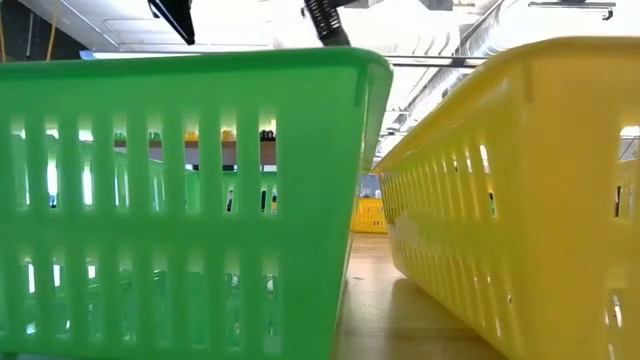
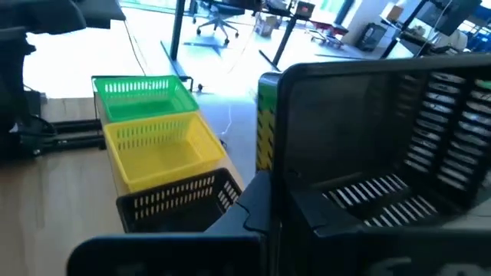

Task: Stack baskets on shelf by color
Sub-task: Stack the top black bin on top of the black bin on the shelf

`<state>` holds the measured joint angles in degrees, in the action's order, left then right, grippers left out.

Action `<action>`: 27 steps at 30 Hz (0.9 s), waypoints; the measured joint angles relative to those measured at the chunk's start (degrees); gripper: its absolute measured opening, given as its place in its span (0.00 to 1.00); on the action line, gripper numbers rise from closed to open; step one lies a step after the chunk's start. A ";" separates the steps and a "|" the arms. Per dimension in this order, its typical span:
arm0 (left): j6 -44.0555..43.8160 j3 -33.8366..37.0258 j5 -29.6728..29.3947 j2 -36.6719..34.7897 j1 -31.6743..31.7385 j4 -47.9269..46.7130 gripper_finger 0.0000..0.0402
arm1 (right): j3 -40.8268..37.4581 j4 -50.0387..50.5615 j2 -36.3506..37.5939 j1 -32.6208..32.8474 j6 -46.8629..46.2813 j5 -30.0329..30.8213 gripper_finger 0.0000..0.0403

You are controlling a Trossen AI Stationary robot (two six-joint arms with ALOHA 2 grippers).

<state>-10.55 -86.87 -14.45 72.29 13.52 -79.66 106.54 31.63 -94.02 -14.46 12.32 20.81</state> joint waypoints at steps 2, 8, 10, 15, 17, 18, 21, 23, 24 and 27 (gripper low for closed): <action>0.04 0.00 -0.16 -0.02 0.00 -0.02 0.29 | 1.74 0.73 -2.15 0.00 -0.27 0.02 0.00; 0.17 0.00 -0.29 -0.02 0.00 -0.02 0.29 | 10.53 6.68 -8.69 1.21 0.50 -0.44 0.00; 0.17 0.00 -0.34 -0.02 0.00 -0.02 0.29 | 14.10 10.07 -11.18 1.75 -0.12 -0.31 0.00; 0.19 0.00 -0.73 -0.02 0.00 -0.07 0.29 | 21.97 18.03 -16.79 3.01 -1.35 -0.23 0.00; 0.17 0.00 -0.73 -0.02 0.00 -0.08 0.29 | 24.05 20.97 -18.48 3.43 -1.98 -0.25 0.00; 0.17 0.00 -0.74 -0.02 0.00 -0.09 0.29 | 24.71 22.01 -19.18 3.70 -2.20 -0.22 0.00; 0.17 0.00 -0.77 -0.02 0.00 -0.11 0.29 | 25.53 23.66 -20.75 4.55 -2.97 -0.99 0.00; 0.17 0.00 -1.00 -0.02 0.00 -0.15 0.29 | 25.53 23.90 -21.34 5.00 -3.36 -2.53 0.00; 0.17 0.00 -1.09 -0.02 0.00 -0.17 0.29 | 25.53 23.99 -21.51 5.21 -3.35 -3.21 0.00; 0.17 0.00 -1.17 -0.02 0.00 -0.22 0.29 | 25.12 24.71 -22.21 5.89 -3.23 -3.39 0.00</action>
<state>-10.37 -86.87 -15.62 72.27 13.52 -79.88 131.66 56.34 -116.23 -8.57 9.10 17.43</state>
